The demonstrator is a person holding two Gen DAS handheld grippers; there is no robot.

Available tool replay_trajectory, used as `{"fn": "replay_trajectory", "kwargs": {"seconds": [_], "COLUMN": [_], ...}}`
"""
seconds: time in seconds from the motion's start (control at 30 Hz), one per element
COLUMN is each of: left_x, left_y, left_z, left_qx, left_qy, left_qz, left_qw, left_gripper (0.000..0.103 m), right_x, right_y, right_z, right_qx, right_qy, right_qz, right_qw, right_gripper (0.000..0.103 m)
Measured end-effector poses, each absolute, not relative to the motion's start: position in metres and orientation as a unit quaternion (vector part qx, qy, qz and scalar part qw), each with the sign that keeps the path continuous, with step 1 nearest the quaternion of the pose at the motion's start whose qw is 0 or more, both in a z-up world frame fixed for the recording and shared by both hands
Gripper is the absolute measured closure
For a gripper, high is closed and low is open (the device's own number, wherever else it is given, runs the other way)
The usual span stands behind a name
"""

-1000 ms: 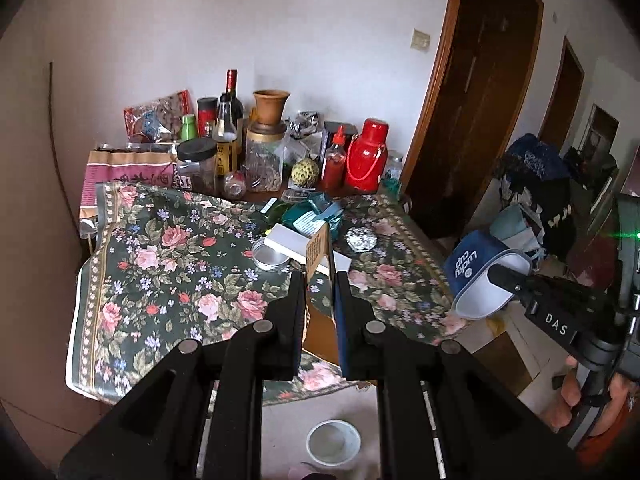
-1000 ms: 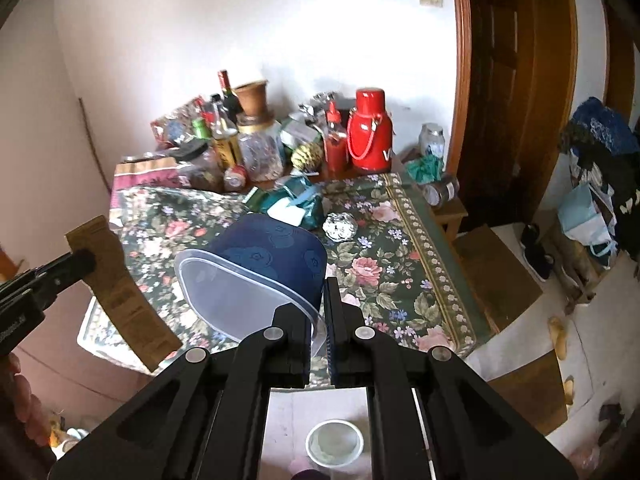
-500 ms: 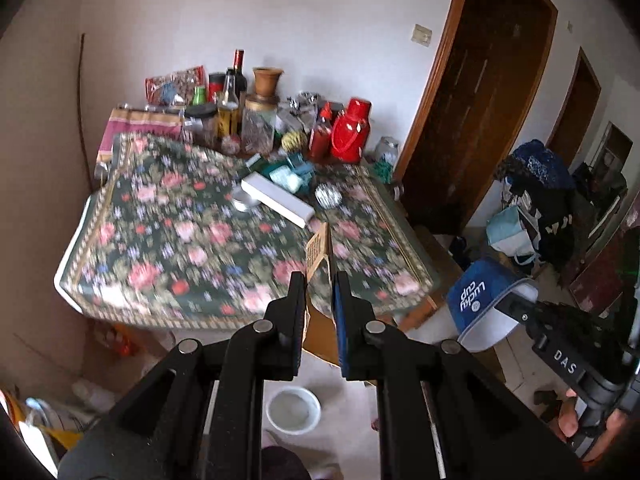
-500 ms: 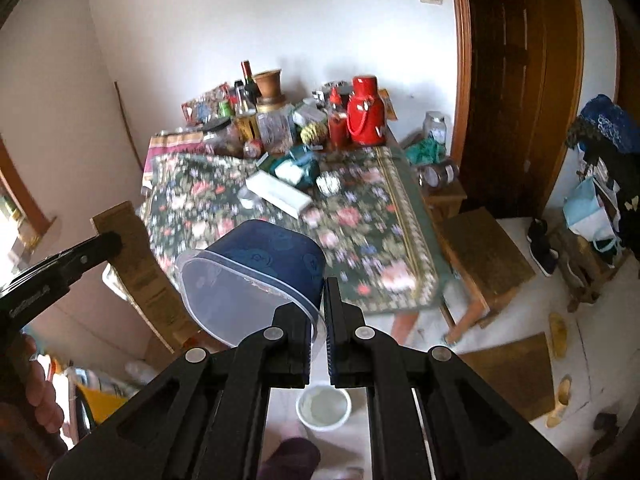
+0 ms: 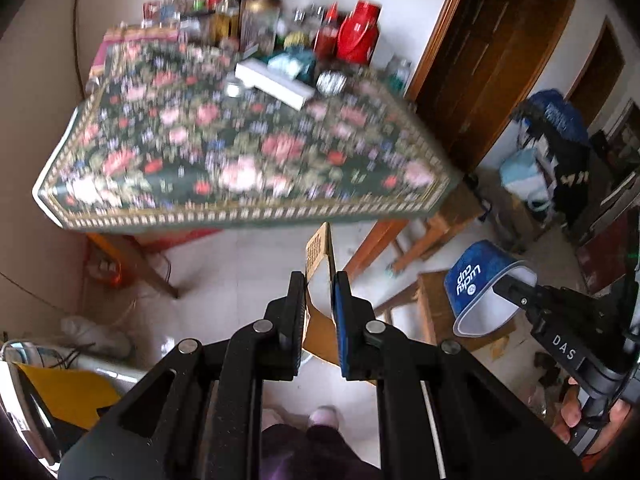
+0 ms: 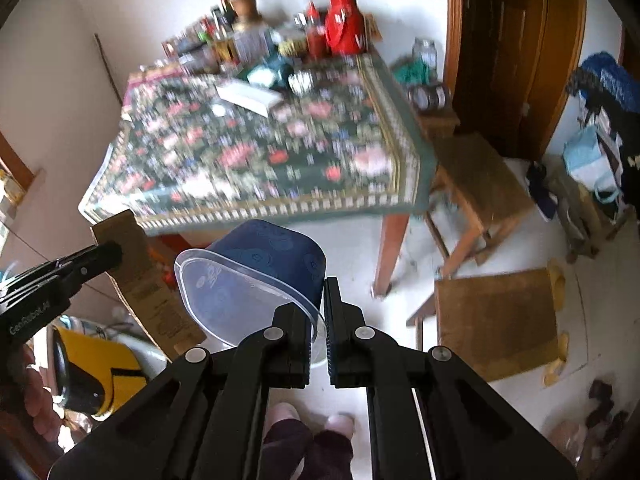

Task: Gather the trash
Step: 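Carry the cup with the right tool while the left tool carries the cardboard to the white bucket, then open the right tool over the bucket while the left tool drops the cardboard in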

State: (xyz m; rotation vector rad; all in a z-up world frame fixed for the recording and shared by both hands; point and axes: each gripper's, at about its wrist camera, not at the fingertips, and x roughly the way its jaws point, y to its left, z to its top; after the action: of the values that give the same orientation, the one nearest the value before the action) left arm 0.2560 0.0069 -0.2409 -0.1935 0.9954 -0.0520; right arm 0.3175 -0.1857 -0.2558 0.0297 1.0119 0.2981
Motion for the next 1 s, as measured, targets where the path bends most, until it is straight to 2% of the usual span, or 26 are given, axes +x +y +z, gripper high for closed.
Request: {"fn": "replay_trajectory", "kwargs": {"seconds": [0.3,0.73,0.93,1.0], "left_x": [0.284,0.301,0.304,0.305], "left_y": [0.039,0.071,0.073,0.075], "left_z": [-0.358,-0.557,-0.627,-0.642], "left_qx": [-0.095,-0.130,-0.147,-0.149], "left_qy": [0.524,0.578,0.587,0.590], "left_qz": [-0.026,-0.009,-0.002,-0.001], "left_qw": [0.846,0.806,0.796,0.794], "left_gripper": [0.090,0.090,0.090,0.090], "right_x": [0.331,0.366,0.378,0.381], "right_y": [-0.159,-0.121,-0.101,-0.097], "right_z": [-0.373,-0.548,-0.608,-0.628], "right_qx": [0.021,0.007,0.016,0.031], "right_qy": [0.554,0.603,0.617,0.631], "right_qz": [0.113,0.112,0.119,0.137], "right_qw": [0.824,0.790,0.777,0.763], "right_gripper": [0.098,0.097,0.097,0.092]}}
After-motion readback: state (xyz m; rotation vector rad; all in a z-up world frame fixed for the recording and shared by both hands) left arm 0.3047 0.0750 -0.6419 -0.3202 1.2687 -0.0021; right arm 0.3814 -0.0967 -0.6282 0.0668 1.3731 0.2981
